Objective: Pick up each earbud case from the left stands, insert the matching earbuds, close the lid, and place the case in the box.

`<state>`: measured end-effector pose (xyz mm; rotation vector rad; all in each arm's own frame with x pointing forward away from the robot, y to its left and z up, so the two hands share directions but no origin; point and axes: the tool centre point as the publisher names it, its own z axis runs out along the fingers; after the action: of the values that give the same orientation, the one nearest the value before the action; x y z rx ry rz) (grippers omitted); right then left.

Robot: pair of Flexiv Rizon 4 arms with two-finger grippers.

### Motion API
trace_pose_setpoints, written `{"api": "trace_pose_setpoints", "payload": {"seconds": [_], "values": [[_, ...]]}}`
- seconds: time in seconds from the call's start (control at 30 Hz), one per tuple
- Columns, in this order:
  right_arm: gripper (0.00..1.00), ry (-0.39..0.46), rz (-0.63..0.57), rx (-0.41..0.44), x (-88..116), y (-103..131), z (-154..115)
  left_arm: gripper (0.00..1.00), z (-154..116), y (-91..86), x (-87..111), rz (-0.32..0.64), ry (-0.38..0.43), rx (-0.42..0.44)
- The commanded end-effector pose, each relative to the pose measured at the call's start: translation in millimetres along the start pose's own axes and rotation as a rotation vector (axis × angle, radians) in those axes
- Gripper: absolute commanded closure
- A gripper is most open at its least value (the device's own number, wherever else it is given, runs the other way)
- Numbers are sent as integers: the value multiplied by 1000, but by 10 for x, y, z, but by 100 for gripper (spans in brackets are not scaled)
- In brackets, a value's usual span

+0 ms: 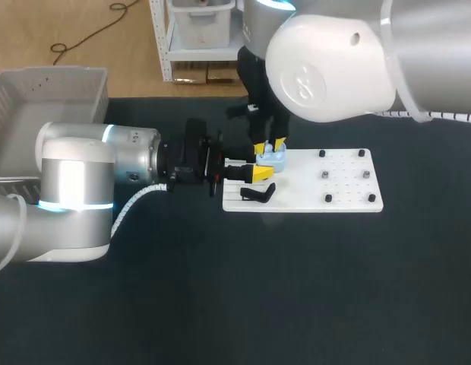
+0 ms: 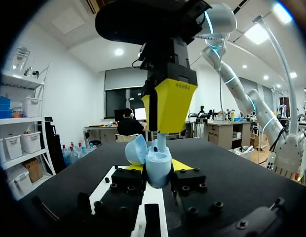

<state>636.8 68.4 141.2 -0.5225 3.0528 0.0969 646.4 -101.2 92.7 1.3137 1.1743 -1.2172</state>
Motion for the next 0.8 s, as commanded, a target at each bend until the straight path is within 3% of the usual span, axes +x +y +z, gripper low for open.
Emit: {"api": "trace_pose_setpoints", "payload": {"seconds": [0.03,0.8], "values": [[100,4,1,0,-17,1,21,100,4,-8,0,1,1,-3],[100,14,20,15,-63,-4,102,100,4,-8,0,1,1,-3]]}}
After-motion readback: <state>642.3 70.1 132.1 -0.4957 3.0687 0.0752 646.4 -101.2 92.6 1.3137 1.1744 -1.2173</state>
